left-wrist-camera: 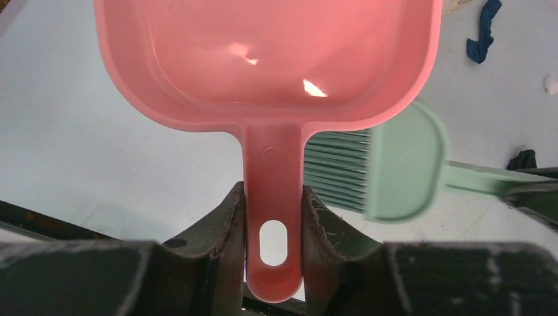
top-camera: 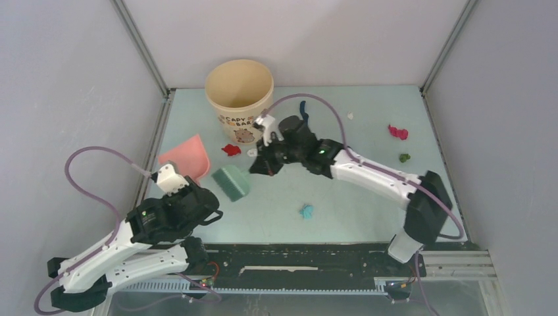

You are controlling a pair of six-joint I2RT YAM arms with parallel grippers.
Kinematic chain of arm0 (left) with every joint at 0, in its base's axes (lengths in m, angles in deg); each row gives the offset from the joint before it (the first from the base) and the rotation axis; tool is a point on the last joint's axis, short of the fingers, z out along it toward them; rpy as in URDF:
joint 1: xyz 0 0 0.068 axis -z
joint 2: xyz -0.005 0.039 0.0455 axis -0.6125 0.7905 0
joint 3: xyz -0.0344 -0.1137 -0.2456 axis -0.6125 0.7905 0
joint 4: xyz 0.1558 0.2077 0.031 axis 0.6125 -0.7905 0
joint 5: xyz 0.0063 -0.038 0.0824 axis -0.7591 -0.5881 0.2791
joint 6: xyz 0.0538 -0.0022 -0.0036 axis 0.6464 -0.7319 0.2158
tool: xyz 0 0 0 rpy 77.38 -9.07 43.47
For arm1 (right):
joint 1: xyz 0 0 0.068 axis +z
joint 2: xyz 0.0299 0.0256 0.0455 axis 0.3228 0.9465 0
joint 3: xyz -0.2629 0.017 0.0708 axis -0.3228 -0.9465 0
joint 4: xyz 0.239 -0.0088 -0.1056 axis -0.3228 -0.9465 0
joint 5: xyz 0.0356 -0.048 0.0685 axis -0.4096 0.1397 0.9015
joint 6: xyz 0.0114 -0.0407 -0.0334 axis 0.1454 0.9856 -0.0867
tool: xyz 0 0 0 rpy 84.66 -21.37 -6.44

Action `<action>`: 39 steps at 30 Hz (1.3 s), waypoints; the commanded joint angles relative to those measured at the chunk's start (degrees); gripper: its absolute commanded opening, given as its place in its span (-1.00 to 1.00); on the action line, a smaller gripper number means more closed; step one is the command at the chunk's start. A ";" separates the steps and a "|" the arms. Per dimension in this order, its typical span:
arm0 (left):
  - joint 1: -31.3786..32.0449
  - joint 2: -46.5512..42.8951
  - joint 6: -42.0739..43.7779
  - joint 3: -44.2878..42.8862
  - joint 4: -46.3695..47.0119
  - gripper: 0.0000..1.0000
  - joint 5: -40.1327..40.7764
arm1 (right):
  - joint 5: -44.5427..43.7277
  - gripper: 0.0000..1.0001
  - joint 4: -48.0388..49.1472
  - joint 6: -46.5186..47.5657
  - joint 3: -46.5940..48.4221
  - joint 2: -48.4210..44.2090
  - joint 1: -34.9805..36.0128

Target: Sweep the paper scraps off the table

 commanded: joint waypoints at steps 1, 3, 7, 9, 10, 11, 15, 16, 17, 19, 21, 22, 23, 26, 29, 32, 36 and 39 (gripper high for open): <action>-1.08 -1.94 -2.40 -1.72 -2.45 -1.00 3.87 | -3.88 -1.00 10.12 -15.32 7.09 8.32 5.69; -1.62 -1.93 -1.56 -2.52 -2.59 -1.00 3.65 | -5.34 -1.00 8.99 -18.04 12.18 13.66 7.54; -2.43 -1.21 -0.51 -3.61 -2.58 -1.00 3.43 | -0.51 -1.00 10.99 -31.51 20.62 22.96 7.00; -2.58 -0.89 -0.16 -3.91 -2.59 -1.00 3.35 | 1.27 -1.00 11.03 -37.50 24.83 27.51 6.95; -2.59 -0.73 -0.15 -4.08 -2.58 -1.00 3.30 | 1.62 -1.00 10.52 -39.64 26.90 29.68 7.08; -2.66 -0.57 -0.15 -4.30 -2.58 -1.00 3.25 | 1.76 -1.00 10.23 -41.25 29.10 31.56 7.24; -2.84 0.41 -0.07 -5.21 -2.62 -1.00 2.91 | 0.29 -1.00 6.92 -47.91 37.90 39.77 8.04; -2.86 0.75 0.05 -5.46 -2.63 -0.99 2.99 | -1.12 -1.00 4.68 -49.15 41.02 41.70 8.26; -2.86 1.06 0.03 -5.63 -2.60 -1.00 2.97 | -2.47 -1.00 2.05 -49.85 44.35 43.57 8.49; -2.86 1.68 -0.08 -5.97 -2.58 -1.00 2.82 | -5.95 -1.00 -1.70 -50.69 48.83 46.14 9.11; -2.86 2.10 -0.13 -6.33 -2.54 -1.00 2.61 | -11.11 -1.00 -4.63 -50.43 51.11 46.93 10.05; -2.86 2.38 0.08 -6.63 -2.50 -1.00 2.45 | -13.93 -1.00 -6.51 -49.89 52.20 47.14 10.63; -2.86 2.58 0.44 -6.86 -2.53 -1.00 2.32 | -16.70 -1.00 -8.39 -49.51 53.20 47.39 11.17; -2.86 2.96 1.70 -7.39 -2.56 -1.00 1.92 | -22.74 -1.00 -14.48 -48.37 56.40 48.16 12.57; -2.86 2.32 1.73 -7.06 -2.45 -1.00 1.00 | -27.33 -1.00 -18.09 -47.43 56.20 47.78 12.96; -2.86 0.91 1.85 -6.59 -2.07 -1.00 -0.36 | -28.82 -1.00 -23.18 -45.12 51.49 44.39 12.03; -2.86 -0.61 3.38 -6.69 -2.01 -1.00 -1.37 | -30.84 -1.00 -21.42 -39.11 32.31 29.78 8.69; -2.79 -1.13 4.62 -6.42 -1.59 -1.00 -0.53 | -30.21 -1.00 -23.34 -34.85 21.29 21.54 2.80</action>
